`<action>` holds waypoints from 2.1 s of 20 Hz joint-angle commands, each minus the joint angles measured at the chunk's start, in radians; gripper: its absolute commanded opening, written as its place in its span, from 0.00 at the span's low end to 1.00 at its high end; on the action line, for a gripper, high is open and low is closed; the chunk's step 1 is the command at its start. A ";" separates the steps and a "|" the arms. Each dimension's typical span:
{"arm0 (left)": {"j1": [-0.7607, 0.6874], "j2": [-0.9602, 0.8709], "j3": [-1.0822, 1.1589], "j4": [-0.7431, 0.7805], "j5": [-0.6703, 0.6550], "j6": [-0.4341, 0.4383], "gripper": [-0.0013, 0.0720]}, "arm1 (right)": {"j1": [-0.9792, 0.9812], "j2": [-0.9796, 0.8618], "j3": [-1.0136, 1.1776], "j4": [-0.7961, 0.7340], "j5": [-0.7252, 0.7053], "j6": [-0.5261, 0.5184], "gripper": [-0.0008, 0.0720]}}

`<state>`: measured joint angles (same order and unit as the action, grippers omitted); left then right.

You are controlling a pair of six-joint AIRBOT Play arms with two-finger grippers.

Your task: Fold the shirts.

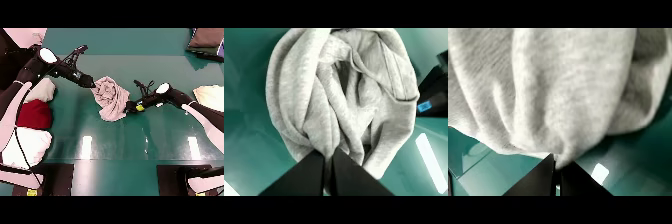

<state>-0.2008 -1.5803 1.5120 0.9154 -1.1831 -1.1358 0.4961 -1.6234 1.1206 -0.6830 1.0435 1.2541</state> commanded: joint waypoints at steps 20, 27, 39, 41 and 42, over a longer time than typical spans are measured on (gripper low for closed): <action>0.061 0.588 0.485 0.057 -0.161 0.097 0.05 | -0.388 0.612 0.727 -0.490 0.382 0.213 0.02; 0.061 0.315 0.070 0.010 -0.176 0.098 0.05 | -0.338 0.474 0.262 -0.489 0.480 0.237 0.02; 0.158 -0.024 0.002 0.034 -0.118 0.008 0.82 | -0.393 0.336 -0.036 -0.490 0.270 0.217 0.03; 0.232 0.016 0.006 0.026 -0.106 0.006 0.82 | -0.433 0.396 -0.068 -0.490 0.293 0.204 0.03; 0.259 0.014 0.004 0.026 -0.107 -0.014 0.82 | -0.449 0.427 -0.088 -0.489 0.300 0.196 0.02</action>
<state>-0.0166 -1.5841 1.4998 0.9367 -1.2865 -1.1202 0.0921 -1.2564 1.0698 -1.1732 1.3190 1.4647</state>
